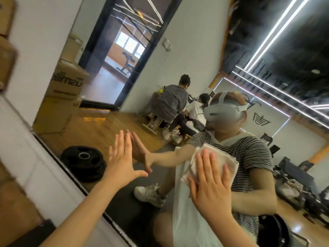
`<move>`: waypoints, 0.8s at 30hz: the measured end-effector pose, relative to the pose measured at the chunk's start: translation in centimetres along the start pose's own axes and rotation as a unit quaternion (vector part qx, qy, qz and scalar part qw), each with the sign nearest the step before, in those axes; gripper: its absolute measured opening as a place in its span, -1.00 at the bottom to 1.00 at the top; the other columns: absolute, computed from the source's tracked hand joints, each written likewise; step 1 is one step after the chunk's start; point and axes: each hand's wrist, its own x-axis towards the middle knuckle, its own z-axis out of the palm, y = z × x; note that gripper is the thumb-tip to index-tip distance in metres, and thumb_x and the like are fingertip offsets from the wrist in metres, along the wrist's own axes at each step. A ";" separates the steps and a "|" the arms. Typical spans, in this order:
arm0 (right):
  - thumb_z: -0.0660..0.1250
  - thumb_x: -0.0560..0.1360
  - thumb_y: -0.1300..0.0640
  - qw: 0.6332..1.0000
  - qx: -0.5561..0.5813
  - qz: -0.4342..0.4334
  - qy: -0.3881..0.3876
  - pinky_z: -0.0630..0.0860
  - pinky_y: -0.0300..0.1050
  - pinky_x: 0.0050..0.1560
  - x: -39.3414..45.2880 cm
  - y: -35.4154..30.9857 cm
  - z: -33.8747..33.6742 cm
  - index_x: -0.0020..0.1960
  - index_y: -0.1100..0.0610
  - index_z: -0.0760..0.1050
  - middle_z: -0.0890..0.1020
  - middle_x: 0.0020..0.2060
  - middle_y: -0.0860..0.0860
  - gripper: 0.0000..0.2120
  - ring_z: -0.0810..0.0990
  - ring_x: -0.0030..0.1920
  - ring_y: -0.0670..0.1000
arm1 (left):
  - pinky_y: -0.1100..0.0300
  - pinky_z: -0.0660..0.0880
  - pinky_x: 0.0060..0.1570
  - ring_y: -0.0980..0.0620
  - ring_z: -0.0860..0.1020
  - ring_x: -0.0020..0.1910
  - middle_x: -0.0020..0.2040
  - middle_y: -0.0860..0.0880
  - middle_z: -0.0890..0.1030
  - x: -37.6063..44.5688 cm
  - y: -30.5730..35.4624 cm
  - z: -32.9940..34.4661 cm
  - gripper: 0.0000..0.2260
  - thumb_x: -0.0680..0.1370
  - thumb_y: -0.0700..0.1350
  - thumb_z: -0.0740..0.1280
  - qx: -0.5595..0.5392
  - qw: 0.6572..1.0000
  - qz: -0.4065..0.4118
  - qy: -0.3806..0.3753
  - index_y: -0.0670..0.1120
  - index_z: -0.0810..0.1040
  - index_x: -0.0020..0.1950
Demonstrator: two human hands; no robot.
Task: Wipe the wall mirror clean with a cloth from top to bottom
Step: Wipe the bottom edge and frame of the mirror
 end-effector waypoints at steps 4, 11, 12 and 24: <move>0.02 0.57 0.03 1.000 -0.002 0.003 0.009 -0.13 0.21 0.48 3.9 -2.7 0.7 0.51 0.27 0.17 0.09 0.54 0.16 -0.43 0.03 0.55 0.13 | -0.02 -0.29 0.46 -0.06 -0.47 0.45 0.40 -0.09 -0.58 0.1 0.1 0.7 0.29 0.29 0.30 0.49 -0.016 1.000 0.017 -0.017 -0.07 -0.62 0.31; -0.23 0.58 -0.02 0.993 -0.031 -0.106 -0.043 -0.43 0.19 0.40 14.8 -8.8 0.7 0.53 0.24 -0.16 -0.19 0.49 0.13 -0.42 -0.24 0.50 0.11 | 0.00 -0.32 0.43 -0.03 -0.51 0.42 0.37 -0.05 -0.60 0.2 -0.6 1.4 0.29 0.27 0.33 0.48 -0.024 0.999 0.036 0.005 -0.06 -0.59 0.34; -0.23 0.58 -0.03 0.990 -0.027 -0.128 -0.042 -0.40 0.18 0.42 14.7 -8.3 0.5 0.52 0.24 -0.14 -0.17 0.49 0.13 -0.42 -0.22 0.51 0.11 | 0.01 -0.32 0.43 -0.02 -0.51 0.42 0.37 -0.04 -0.60 0.3 -0.6 1.4 0.29 0.27 0.33 0.48 -0.024 0.999 0.037 0.009 -0.06 -0.59 0.35; -0.03 0.56 -0.01 0.974 0.009 -0.222 -0.046 -0.17 0.21 0.49 7.4 -5.0 1.9 0.49 0.30 0.19 0.15 0.49 0.22 -0.40 -0.01 0.55 0.17 | -0.05 -0.32 0.45 -0.02 -0.52 0.41 0.37 -0.02 -0.59 0.3 -1.4 1.6 0.27 0.31 0.33 0.46 -0.020 0.999 0.042 0.023 -0.09 -0.56 0.41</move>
